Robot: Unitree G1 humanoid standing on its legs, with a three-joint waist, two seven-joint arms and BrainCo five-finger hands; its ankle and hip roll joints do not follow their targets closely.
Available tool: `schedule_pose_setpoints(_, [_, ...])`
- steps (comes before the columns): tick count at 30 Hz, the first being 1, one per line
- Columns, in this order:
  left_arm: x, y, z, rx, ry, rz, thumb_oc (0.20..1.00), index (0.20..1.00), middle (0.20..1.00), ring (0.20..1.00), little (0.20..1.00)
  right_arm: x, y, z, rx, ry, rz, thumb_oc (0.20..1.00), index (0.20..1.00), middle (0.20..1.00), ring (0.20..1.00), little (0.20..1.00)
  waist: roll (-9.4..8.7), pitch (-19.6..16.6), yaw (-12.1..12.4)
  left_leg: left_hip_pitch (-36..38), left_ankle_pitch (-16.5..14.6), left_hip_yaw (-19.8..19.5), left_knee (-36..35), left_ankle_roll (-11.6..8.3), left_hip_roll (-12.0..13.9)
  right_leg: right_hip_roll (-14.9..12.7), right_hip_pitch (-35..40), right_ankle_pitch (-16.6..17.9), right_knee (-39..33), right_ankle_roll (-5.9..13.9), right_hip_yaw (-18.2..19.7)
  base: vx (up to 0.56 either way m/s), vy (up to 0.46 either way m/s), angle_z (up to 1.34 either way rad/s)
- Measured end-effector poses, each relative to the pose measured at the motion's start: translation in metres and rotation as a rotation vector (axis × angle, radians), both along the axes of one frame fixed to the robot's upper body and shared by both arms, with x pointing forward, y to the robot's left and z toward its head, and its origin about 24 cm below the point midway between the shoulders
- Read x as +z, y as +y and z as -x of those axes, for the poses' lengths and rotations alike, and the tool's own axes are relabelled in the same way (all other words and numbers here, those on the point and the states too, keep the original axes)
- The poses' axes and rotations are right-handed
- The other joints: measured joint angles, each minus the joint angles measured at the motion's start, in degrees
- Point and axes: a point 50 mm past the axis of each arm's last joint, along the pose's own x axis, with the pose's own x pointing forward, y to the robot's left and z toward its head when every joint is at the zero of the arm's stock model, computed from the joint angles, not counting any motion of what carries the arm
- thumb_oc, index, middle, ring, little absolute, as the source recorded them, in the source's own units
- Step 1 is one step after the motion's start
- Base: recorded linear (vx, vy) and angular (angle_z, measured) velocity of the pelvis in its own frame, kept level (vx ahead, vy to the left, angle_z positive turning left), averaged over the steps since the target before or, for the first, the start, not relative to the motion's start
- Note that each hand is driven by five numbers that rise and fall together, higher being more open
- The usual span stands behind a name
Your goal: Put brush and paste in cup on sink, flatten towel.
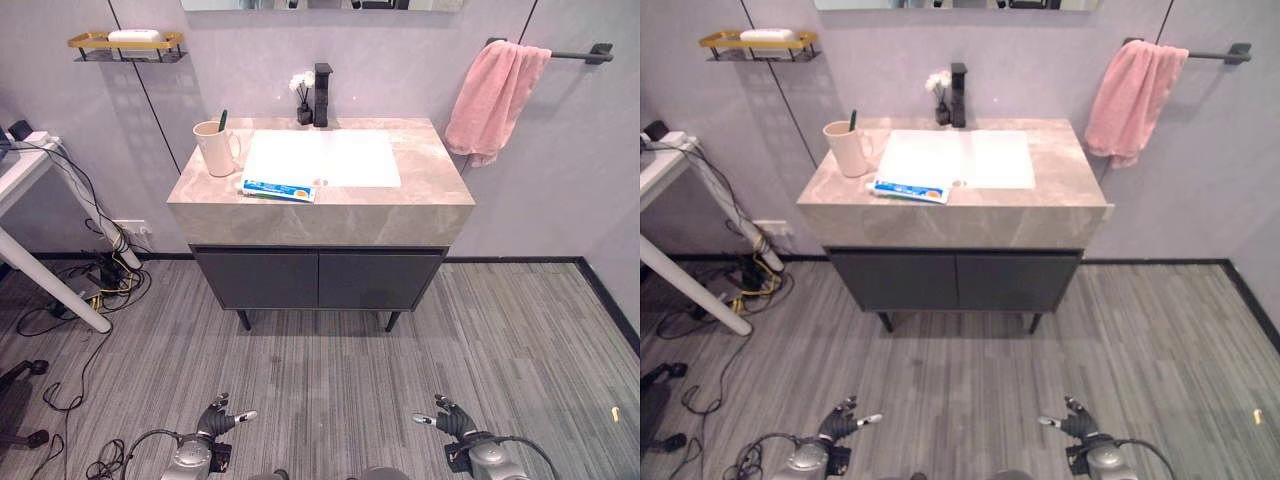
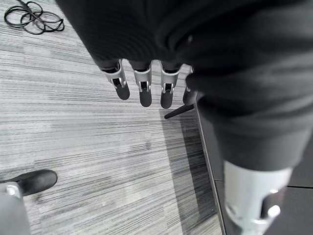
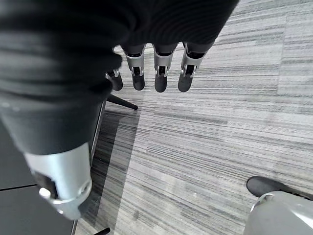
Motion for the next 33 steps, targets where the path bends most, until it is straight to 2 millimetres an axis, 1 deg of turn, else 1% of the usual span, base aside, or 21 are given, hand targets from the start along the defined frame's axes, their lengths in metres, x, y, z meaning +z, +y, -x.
schedule_pose_setpoints(4, [0.000,0.002,-0.001,0.003,0.011,-0.009,1.000,1.000,1.000,1.000,1.000,-0.001,-0.001,0.002,0.005,0.008,0.004,1.000,1.000,1.000,1.000,1.000,-0.55,-0.1,-0.5,-1.0,0.3,-1.1,1.2,-0.47,0.8,0.8,1.0,0.2,-1.9,-0.32,-1.3,0.07,-0.163,0.19])
schedule_pose_setpoints(6, [0.004,0.003,-0.012,-0.003,-0.007,-0.012,1.000,1.000,1.000,1.000,1.000,0.000,-0.002,0.000,0.005,0.007,0.009,1.000,1.000,1.000,1.000,1.000,-1.74,1.1,-0.2,-5.2,1.5,-1.2,9.0,-1.43,0.2,0.5,1.0,-0.1,-2.1,-1.20,-1.2,0.08,-0.066,0.19])
schedule_pose_setpoints(8, [0.004,0.002,-0.015,-0.013,0.000,-0.017,1.000,1.000,1.000,1.000,1.000,0.001,-0.006,-0.001,0.003,0.016,0.025,1.000,1.000,1.000,1.000,1.000,-1.50,1.7,-0.1,-6.8,2.8,-1.1,12.6,-3.05,0.0,0.7,2.0,-0.2,-2.6,-2.02,-1.5,0.18,0.007,0.14])
schedule_pose_setpoints(10, [0.007,0.001,-0.022,-0.021,-0.018,-0.018,1.000,1.000,1.000,1.000,1.000,0.002,-0.013,-0.003,0.015,0.033,0.058,1.000,1.000,1.000,1.000,1.000,-1.23,2.6,0.2,-10.2,2.8,-0.7,14.4,-2.78,0.4,0.6,2.7,-0.2,-4.4,-3.05,-1.5,0.26,0.064,0.17])
schedule_pose_setpoints(12, [0.010,0.001,-0.028,-0.026,-0.031,-0.021,1.000,1.000,1.000,1.000,1.000,0.004,-0.019,-0.004,0.013,0.038,0.079,1.000,1.000,1.000,1.000,1.000,-0.45,2.8,0.1,-11.1,3.6,2.2,7.1,-2.08,0.8,1.0,3.5,1.6,-7.6,-4.09,-1.5,0.32,0.120,0.15])
schedule_pose_setpoints(13, [0.010,0.001,-0.029,-0.030,-0.032,-0.026,1.000,1.000,1.000,1.000,1.000,0.005,-0.021,-0.005,0.023,0.039,0.096,1.000,1.000,1.000,1.000,1.000,0.33,3.4,0.3,-12.6,5.0,2.2,4.2,-2.24,1.3,1.7,4.9,2.0,-9.8,-3.25,-1.2,0.49,0.186,0.00])
schedule_pose_setpoints(14, [0.011,0.001,-0.030,-0.039,-0.035,-0.030,1.000,1.000,1.000,1.000,1.000,0.005,-0.023,-0.006,0.018,0.046,0.110,1.000,1.000,1.000,1.000,1.000,0.99,3.4,0.4,-13.1,6.2,2.3,-0.4,-2.74,2.0,2.6,5.9,3.6,-12.2,-3.41,-1.1,0.53,0.212,-0.02])
schedule_pose_setpoints(15, [0.011,0.001,-0.031,-0.041,-0.039,-0.032,1.000,1.000,1.000,1.000,1.000,0.007,-0.022,-0.010,0.017,0.037,0.115,1.000,1.000,1.000,1.000,1.000,1.66,3.9,0.7,-14.1,7.7,2.3,-2.6,-2.95,3.0,3.2,7.4,3.3,-13.8,-2.62,-0.8,0.41,0.169,-0.23])
schedule_pose_setpoints(16, [0.011,0.002,-0.031,-0.040,-0.039,-0.034,1.000,1.000,1.000,1.000,1.000,0.008,-0.021,-0.015,0.018,0.027,0.116,1.000,1.000,1.000,1.000,1.000,1.83,4.1,1.3,-14.2,8.8,2.2,-5.9,-2.60,3.4,3.6,8.5,3.6,-14.8,-2.82,0.4,0.31,0.166,-0.37])
schedule_pose_setpoints(18, [0.010,0.002,-0.027,-0.039,-0.033,-0.032,1.000,1.000,1.000,1.000,1.000,0.009,-0.020,-0.019,0.019,0.021,0.115,1.000,1.000,1.000,1.000,1.000,2.02,4.4,2.3,-14.2,10.0,1.8,-5.5,-1.88,3.7,4.0,11.8,4.2,-16.6,-2.57,2.1,0.51,0.304,-0.58])
schedule_pose_setpoints(20, [0.006,0.001,-0.017,-0.040,-0.016,-0.027,1.000,1.000,1.000,1.000,1.000,0.009,-0.019,-0.020,0.020,0.021,0.113,1.000,1.000,1.000,1.000,1.000,0.95,2.9,3.4,-13.3,10.4,0.4,-5.2,-0.15,1.4,2.5,13.2,1.8,-16.5,-0.64,5.2,0.50,0.338,-0.76])
schedule_pose_setpoints(21, [0.004,0.000,-0.014,-0.044,-0.008,-0.025,1.000,1.000,1.000,1.000,1.000,0.010,-0.021,-0.019,0.018,0.025,0.117,1.000,1.000,1.000,1.000,1.000,1.61,2.1,3.2,-12.1,11.7,0.6,-5.6,1.43,0.5,2.3,14.0,1.2,-16.4,0.64,5.7,0.28,0.228,-0.64])
schedule_pose_setpoints(22, [0.004,0.000,-0.014,-0.044,-0.005,-0.027,1.000,1.000,1.000,1.000,1.000,0.009,-0.018,-0.019,0.014,0.027,0.111,1.000,1.000,1.000,1.000,1.000,1.30,2.1,3.1,-11.1,12.4,0.4,-5.4,0.96,-0.1,1.6,13.8,-0.7,-13.3,2.28,6.4,0.36,0.338,-0.42])
schedule_pose_setpoints(24, [0.005,-0.002,-0.016,-0.049,-0.008,-0.023,1.000,1.000,1.000,1.000,1.000,0.006,-0.008,-0.020,0.021,0.021,0.080,1.000,1.000,1.000,1.000,1.000,0.65,2.3,2.8,-8.1,10.1,2.2,-5.2,3.92,-1.8,-0.2,6.9,-1.2,4.4,3.31,6.4,0.37,0.373,-0.22])
schedule_pose_setpoints(25, [0.004,-0.004,-0.014,-0.054,-0.003,-0.017,1.000,1.000,1.000,1.000,1.000,0.004,-0.004,-0.017,0.027,0.022,0.067,1.000,1.000,1.000,1.000,1.000,0.56,2.2,2.4,-6.4,8.6,1.7,-5.1,4.28,-2.8,-1.5,3.5,-1.7,13.7,3.87,6.1,0.35,0.354,-0.07])
schedule_pose_setpoints(26, [0.005,-0.004,-0.014,-0.065,-0.013,-0.019,1.000,1.000,1.000,1.000,1.000,0.002,0.003,-0.014,0.037,0.021,0.045,1.000,1.000,1.000,1.000,1.000,0.37,2.1,2.3,-4.3,6.6,2.3,-4.6,5.57,-4.8,-3.8,-0.3,0.5,23.3,5.01,6.1,0.34,0.312,0.04])
schedule_pose_setpoints(27, [0.007,-0.004,-0.018,-0.085,-0.029,-0.023,1.000,1.000,1.000,1.000,1.000,0.002,0.007,-0.016,0.047,0.013,0.036,1.000,1.000,1.000,1.000,1.000,0.11,1.9,2.0,-3.3,5.9,2.3,-4.4,6.04,-5.4,-5.0,-1.6,1.6,27.4,5.41,6.7,0.34,0.311,0.10])
schedule_pose_setpoints(28, [0.008,-0.006,-0.020,-0.130,-0.033,-0.039,1.000,1.000,1.000,1.000,1.000,0.001,0.011,-0.015,0.072,0.019,0.033,1.000,1.000,1.000,1.000,1.000,0.66,2.1,1.3,-1.8,4.8,1.5,-5.0,7.49,-6.1,-3.6,-3.6,2.4,29.3,6.90,8.0,0.26,0.179,0.13])
schedule_pose_setpoints(29, [0.011,-0.002,-0.025,-0.136,-0.043,-0.054,1.000,1.000,1.000,1.000,1.000,0.004,0.018,-0.022,0.113,-0.004,0.022,1.000,1.000,1.000,1.000,1.000,1.81,3.2,1.3,0.2,4.7,1.1,-5.6,7.32,-5.8,-1.8,-6.4,2.0,30.0,7.02,8.5,0.23,0.133,0.07])
schedule_pose_setpoints(31, [0.009,-0.002,-0.021,-0.151,-0.025,-0.065,1.000,1.000,1.000,1.000,1.000,0.007,0.024,-0.028,0.147,-0.036,0.013,1.000,1.000,1.000,1.000,1.000,2.83,4.0,0.4,3.1,4.1,1.4,-7.2,7.71,-6.0,-1.2,-10.3,1.3,28.2,5.65,5.8,0.30,0.130,-0.04])
schedule_pose_setpoints(33, [0.007,-0.005,-0.018,-0.162,-0.012,-0.064,1.000,1.000,1.000,1.000,1.000,0.009,0.026,-0.031,0.160,-0.048,0.009,1.000,1.000,1.000,1.000,1.000,3.52,4.2,0.3,4.9,1.5,1.9,-8.0,8.71,-6.2,-1.9,-14.1,1.8,21.9,5.26,2.3,0.34,-0.007,-0.15])
